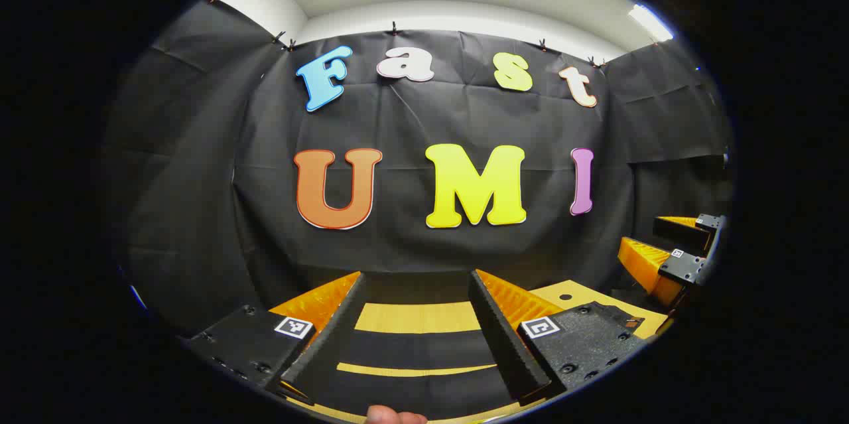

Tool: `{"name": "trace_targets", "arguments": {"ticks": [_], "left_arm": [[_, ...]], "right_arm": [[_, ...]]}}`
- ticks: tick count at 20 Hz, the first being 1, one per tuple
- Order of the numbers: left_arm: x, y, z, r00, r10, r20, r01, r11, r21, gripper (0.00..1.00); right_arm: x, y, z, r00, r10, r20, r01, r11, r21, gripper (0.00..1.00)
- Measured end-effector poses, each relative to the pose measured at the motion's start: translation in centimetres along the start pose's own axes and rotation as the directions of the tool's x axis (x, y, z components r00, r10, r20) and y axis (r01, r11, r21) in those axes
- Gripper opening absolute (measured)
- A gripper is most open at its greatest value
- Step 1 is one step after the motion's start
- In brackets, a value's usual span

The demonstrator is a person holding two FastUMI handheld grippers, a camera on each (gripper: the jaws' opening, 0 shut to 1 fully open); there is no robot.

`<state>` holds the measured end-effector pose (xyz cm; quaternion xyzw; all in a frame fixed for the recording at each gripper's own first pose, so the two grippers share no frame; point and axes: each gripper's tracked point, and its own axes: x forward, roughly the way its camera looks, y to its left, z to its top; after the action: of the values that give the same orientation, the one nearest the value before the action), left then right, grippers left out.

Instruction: Grasp the waist and the cuffs of the jeans and fold them to make the two legs overlap; first hold the waist and fold one-third of the jeans toward the cuffs, then hold the cuffs and fold the remaining one-third in the same direction to finish folding.

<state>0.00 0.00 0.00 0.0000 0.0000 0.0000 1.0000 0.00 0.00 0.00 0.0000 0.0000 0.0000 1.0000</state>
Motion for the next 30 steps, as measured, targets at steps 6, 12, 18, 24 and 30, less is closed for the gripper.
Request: {"name": "trace_targets", "arguments": {"ticks": [6,12,18,24,30], "left_arm": [[-0.7,-0.1,-0.1,1.0,0.013,-0.011,-0.013,1.0,0.002,0.98],[-0.6,-0.3,-0.1,1.0,0.02,-0.022,-0.02,1.0,0.001,0.98],[-0.1,-0.4,-0.9,0.999,0.029,-0.043,-0.029,1.0,-0.003,0.98],[1.4,0.1,-2.4,0.994,0.064,-0.086,-0.064,0.998,-0.003,0.98],[2.1,4.3,-6.9,0.954,0.182,-0.238,-0.213,0.971,-0.108,0.98]], "right_arm": [[-0.2,-0.4,0.1,1.0,-0.006,0.0,0.006,1.0,0.011,0.96],[-0.3,-1.3,-0.1,1.0,-0.016,-0.006,0.016,1.0,0.009,0.95],[0.4,-2.4,-0.9,1.0,-0.021,-0.021,0.022,1.0,0.005,0.96],[1.9,-5.5,-2.6,0.996,-0.044,-0.078,0.051,0.995,0.085,0.96],[3.1,-14.1,-8.6,0.962,-0.117,-0.247,0.163,0.971,0.177,0.96]]}}
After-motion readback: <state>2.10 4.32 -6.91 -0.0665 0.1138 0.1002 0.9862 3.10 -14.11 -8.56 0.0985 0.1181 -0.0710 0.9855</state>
